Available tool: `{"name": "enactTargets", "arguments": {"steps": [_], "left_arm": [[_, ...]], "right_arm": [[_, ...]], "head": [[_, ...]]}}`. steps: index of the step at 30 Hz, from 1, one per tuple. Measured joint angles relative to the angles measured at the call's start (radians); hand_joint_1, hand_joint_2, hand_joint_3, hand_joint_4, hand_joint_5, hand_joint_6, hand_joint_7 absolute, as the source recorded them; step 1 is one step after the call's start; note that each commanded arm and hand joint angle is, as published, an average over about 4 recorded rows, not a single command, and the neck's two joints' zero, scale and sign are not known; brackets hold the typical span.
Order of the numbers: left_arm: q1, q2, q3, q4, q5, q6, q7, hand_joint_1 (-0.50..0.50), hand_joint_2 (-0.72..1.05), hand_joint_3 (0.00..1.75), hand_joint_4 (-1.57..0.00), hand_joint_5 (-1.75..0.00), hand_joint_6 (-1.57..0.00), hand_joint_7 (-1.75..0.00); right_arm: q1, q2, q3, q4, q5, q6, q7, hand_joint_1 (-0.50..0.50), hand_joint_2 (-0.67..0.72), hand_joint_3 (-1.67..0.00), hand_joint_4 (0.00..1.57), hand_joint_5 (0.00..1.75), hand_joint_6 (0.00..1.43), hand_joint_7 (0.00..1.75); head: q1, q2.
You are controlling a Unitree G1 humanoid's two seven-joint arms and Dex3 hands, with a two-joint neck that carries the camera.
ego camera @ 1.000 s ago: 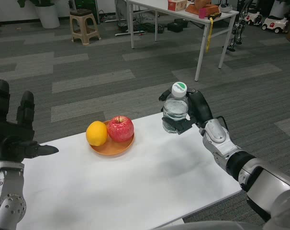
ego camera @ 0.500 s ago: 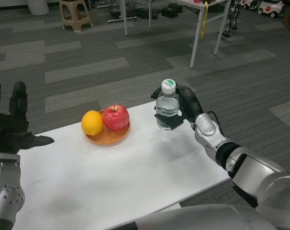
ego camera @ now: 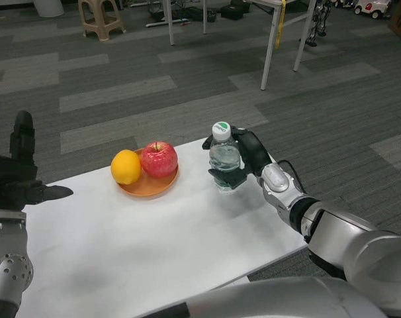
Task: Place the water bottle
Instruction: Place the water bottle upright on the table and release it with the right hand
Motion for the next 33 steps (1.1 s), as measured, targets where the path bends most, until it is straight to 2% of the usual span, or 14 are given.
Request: {"name": "enactTargets", "arguments": {"steps": [6, 9, 14, 18, 24, 28, 33], "left_arm": [[0.0, 0.0, 0.0, 0.002, 0.0, 0.0, 0.0, -0.5, -0.19, 0.02, 0.0, -0.1, 0.0, 0.0], [0.0, 0.0, 0.0, 0.003, 0.0, 0.0, 0.0, -0.5, -0.19, 0.09, 0.0, -0.1, 0.0, 0.0], [0.0, 0.0, 0.0, 0.004, 0.0, 0.0, 0.0, -0.5, -0.19, 0.07, 0.0, -0.1, 0.0, 0.0], [0.0, 0.0, 0.0, 0.004, 0.0, 0.0, 0.0, -0.5, -0.19, 0.04, 0.0, -0.1, 0.0, 0.0], [0.0, 0.0, 0.0, 0.004, 0.0, 0.0, 0.0, -0.5, -0.19, 0.09, 0.0, -0.1, 0.0, 0.0], [0.0, 0.0, 0.0, 0.004, 0.0, 0.0, 0.0, -0.5, -0.19, 0.02, 0.0, -0.1, 0.0, 0.0], [0.0, 0.0, 0.0, 0.005, -0.001, 0.0, 0.0, -0.5, -0.19, 0.09, 0.0, -0.1, 0.0, 0.0]], "right_arm": [[-0.018, 0.007, 0.02, 0.04, 0.001, -0.001, -0.005, -0.33, -0.48, -1.53, 1.57, 1.07, 1.34, 1.12], [-0.019, 0.009, 0.022, 0.044, 0.003, -0.002, -0.008, -0.33, -0.48, -1.55, 1.57, 1.07, 1.34, 1.12], [-0.02, 0.01, 0.025, 0.045, 0.003, -0.003, -0.01, -0.33, -0.48, -1.51, 1.57, 1.07, 1.34, 1.12], [-0.02, 0.01, 0.025, 0.045, 0.004, -0.004, -0.01, -0.33, -0.48, -1.59, 1.57, 1.07, 1.34, 1.12], [-0.02, 0.01, 0.025, 0.045, 0.004, -0.004, -0.01, -0.33, -0.45, -1.59, 1.57, 1.07, 1.36, 1.12], [-0.019, 0.01, 0.02, 0.045, 0.003, -0.004, -0.01, -0.33, -0.41, -1.59, 1.57, 1.19, 1.37, 1.13], [-0.01, 0.011, 0.0, 0.045, 0.004, -0.004, -0.009, -0.33, -0.41, -1.59, 1.57, 1.33, 1.37, 1.27]], "head": [[-0.002, -0.002], [-0.002, -0.002], [-0.003, -0.001], [-0.004, -0.001], [0.001, 0.005], [0.004, 0.009], [0.005, 0.01]]}}
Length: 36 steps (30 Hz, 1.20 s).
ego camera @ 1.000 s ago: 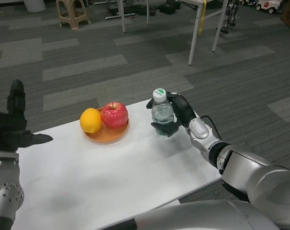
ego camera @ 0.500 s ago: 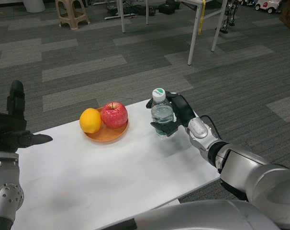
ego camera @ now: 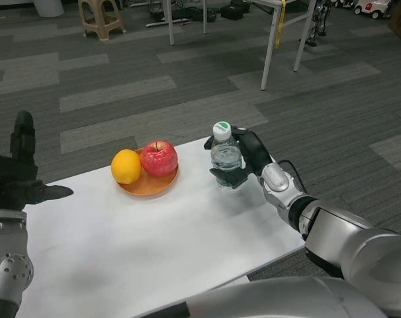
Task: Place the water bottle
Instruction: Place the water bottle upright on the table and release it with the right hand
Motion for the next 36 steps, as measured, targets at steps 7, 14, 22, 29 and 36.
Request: {"name": "enactTargets", "arguments": {"steps": [7, 14, 22, 29, 36], "left_arm": [[0.0, 0.0, 0.0, 0.002, 0.0, 0.0, 0.0, -0.5, -0.19, 0.09, 0.0, -0.1, 0.0, 0.0], [-0.001, 0.0, 0.0, 0.006, 0.0, 0.0, 0.0, -0.5, -0.19, 0.07, 0.0, -0.1, 0.0, 0.0], [-0.004, 0.0, 0.0, 0.009, 0.0, 0.0, 0.0, -0.5, -0.19, 0.07, 0.0, -0.1, 0.0, 0.0], [-0.009, 0.0, 0.0, 0.016, 0.0, 0.0, 0.0, -0.5, -0.19, 0.07, 0.0, -0.1, 0.0, 0.0], [-0.009, 0.0, 0.0, 0.016, 0.0, 0.0, 0.0, -0.5, -0.19, 0.07, 0.0, -0.1, 0.0, 0.0]], "right_arm": [[0.016, 0.0, -0.024, -0.002, 0.001, -0.004, 0.001, -0.33, -0.35, -1.59, 1.57, 1.5, 1.36, 1.48], [0.03, 0.0, -0.035, -0.018, 0.004, -0.01, 0.023, -0.34, -0.29, -1.59, 1.44, 1.62, 1.21, 1.59], [0.056, 0.0, -0.054, -0.042, 0.005, -0.014, 0.076, -0.43, -0.19, -1.29, 0.23, 0.65, 0.11, 0.8], [0.075, 0.0, -0.055, -0.065, 0.001, -0.011, 0.128, -0.5, 0.0, -0.59, 0.0, 0.0, 0.0, 0.19], [0.076, 0.0, -0.055, -0.076, 0.001, -0.009, 0.149, -0.5, 0.09, -0.4, 0.0, 0.0, 0.0, 0.14]], "head": [[0.0, 0.0], [0.001, -0.002], [-0.001, -0.001], [0.003, -0.002], [0.004, 0.0]]}}
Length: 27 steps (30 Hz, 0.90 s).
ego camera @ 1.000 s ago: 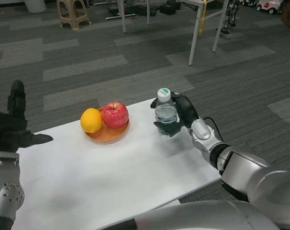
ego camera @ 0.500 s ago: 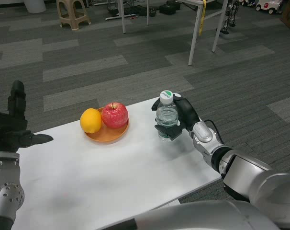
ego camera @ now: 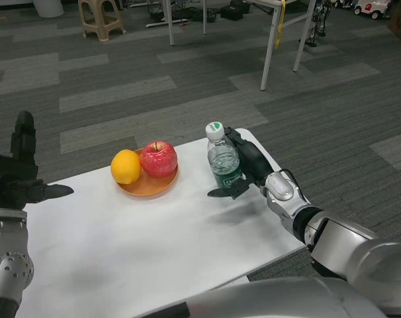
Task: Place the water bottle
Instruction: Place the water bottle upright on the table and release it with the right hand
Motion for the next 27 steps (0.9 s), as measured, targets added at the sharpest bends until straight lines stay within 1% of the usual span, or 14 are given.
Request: {"name": "enactTargets", "arguments": {"steps": [4, 6, 10, 11, 14, 16, 20, 21, 25, 27], "left_arm": [[0.0, 0.0, 0.0, 0.0, 0.0, 0.0, 0.0, -0.5, -0.19, 0.04, 0.0, -0.1, 0.0, 0.0], [0.0, 0.0, 0.0, 0.0, 0.0, 0.0, 0.0, -0.5, -0.19, 0.0, 0.0, -0.1, 0.0, 0.0], [0.0, 0.0, 0.0, 0.0, 0.0, 0.0, 0.0, -0.5, -0.19, 0.09, 0.0, -0.1, 0.0, 0.0], [0.0, 0.0, 0.0, 0.0, 0.0, 0.0, 0.0, -0.5, -0.19, 0.07, 0.0, -0.1, 0.0, 0.0], [0.0, 0.0, 0.0, 0.0, 0.0, 0.0, 0.0, -0.5, -0.19, 0.04, 0.0, -0.1, 0.0, 0.0], [0.0, 0.0, 0.0, 0.0, 0.0, 0.0, 0.0, -0.5, -0.19, 0.09, 0.0, -0.1, 0.0, 0.0], [0.0, 0.0, 0.0, 0.0, 0.0, 0.0, 0.0, -0.5, -0.19, 0.09, 0.0, -0.1, 0.0, 0.0], [0.0, 0.0, 0.0, 0.0, 0.0, 0.0, 0.0, -0.5, -0.19, 0.07, 0.0, -0.1, 0.0, 0.0], [0.001, 0.0, 0.0, 0.0, 0.0, 0.0, 0.0, -0.5, -0.19, 0.09, 0.0, -0.1, 0.0, 0.0], [0.001, 0.0, 0.0, 0.0, 0.0, 0.0, 0.0, -0.5, -0.19, 0.09, 0.0, -0.1, 0.0, 0.0]], "right_arm": [[0.002, 0.0, -0.005, -0.01, 0.0, 0.002, 0.009, -0.5, 0.09, -0.4, 0.0, 0.0, 0.0, 0.14], [0.004, 0.0, -0.009, -0.014, 0.0, 0.003, 0.012, -0.5, 0.09, -0.38, 0.0, 0.0, 0.0, 0.14], [0.015, 0.0, -0.024, -0.026, 0.0, 0.005, 0.019, -0.5, 0.14, -0.32, 0.0, 0.0, 0.0, 0.14], [0.018, 0.0, -0.03, -0.031, 0.0, 0.005, 0.02, -0.5, 0.15, -0.32, 0.0, 0.0, 0.0, 0.14], [0.027, -0.001, -0.048, -0.04, 0.0, 0.006, 0.022, -0.5, 0.12, -0.32, 0.0, 0.0, 0.0, 0.14], [0.034, -0.002, -0.059, -0.041, 0.0, 0.006, 0.022, -0.5, 0.12, -0.32, 0.0, 0.0, 0.0, 0.14], [0.045, -0.002, -0.069, -0.045, 0.0, 0.006, 0.022, -0.5, 0.12, -0.32, 0.0, 0.0, 0.0, 0.14], [0.047, -0.002, -0.073, -0.047, 0.0, 0.006, 0.023, -0.5, 0.14, -0.32, 0.0, 0.0, 0.0, 0.14], [0.054, -0.002, -0.1, -0.06, 0.0, 0.006, 0.03, -0.5, 0.19, -0.32, 0.0, 0.0, 0.0, 0.14], [0.056, -0.003, -0.112, -0.066, 0.0, 0.006, 0.038, -0.5, 0.22, -0.28, 0.0, 0.0, 0.0, 0.14]], "head": [[0.0, 0.001], [0.0, 0.001], [0.0, 0.001], [0.0, 0.002], [-0.001, 0.003], [-0.002, 0.003], [-0.002, 0.003], [-0.003, 0.003], [-0.005, 0.004], [-0.005, 0.004]]}}
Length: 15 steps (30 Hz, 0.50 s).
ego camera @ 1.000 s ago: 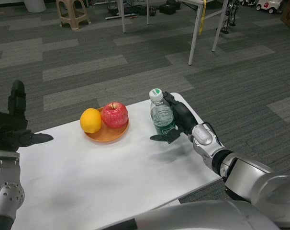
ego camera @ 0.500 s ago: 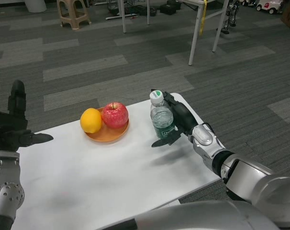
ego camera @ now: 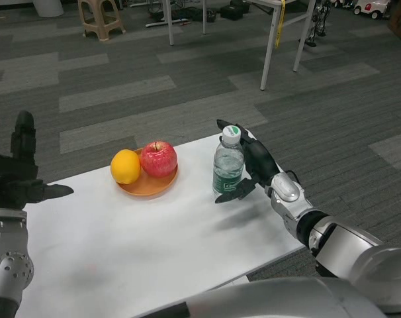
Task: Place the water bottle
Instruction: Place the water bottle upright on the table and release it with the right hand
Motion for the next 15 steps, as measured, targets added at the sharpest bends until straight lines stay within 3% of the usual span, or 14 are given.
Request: {"name": "enactTargets", "arguments": {"steps": [7, 15], "left_arm": [[0.0, 0.0, 0.0, 0.0, 0.0, 0.0, 0.0, -0.5, -0.19, 0.09, 0.0, -0.1, 0.0, 0.0], [0.001, 0.0, 0.0, -0.001, 0.0, 0.0, 0.0, -0.5, -0.19, 0.04, 0.0, -0.1, 0.0, 0.0]], "right_arm": [[0.025, -0.002, -0.046, -0.016, 0.0, 0.001, 0.037, -0.5, 0.34, -0.16, 0.0, 0.0, 0.0, 0.14], [0.062, -0.021, -0.141, -0.072, 0.0, 0.004, 0.088, -0.5, 0.34, -0.16, 0.0, 0.0, 0.0, 0.1]], "head": [[0.001, -0.002], [0.005, -0.006]]}}
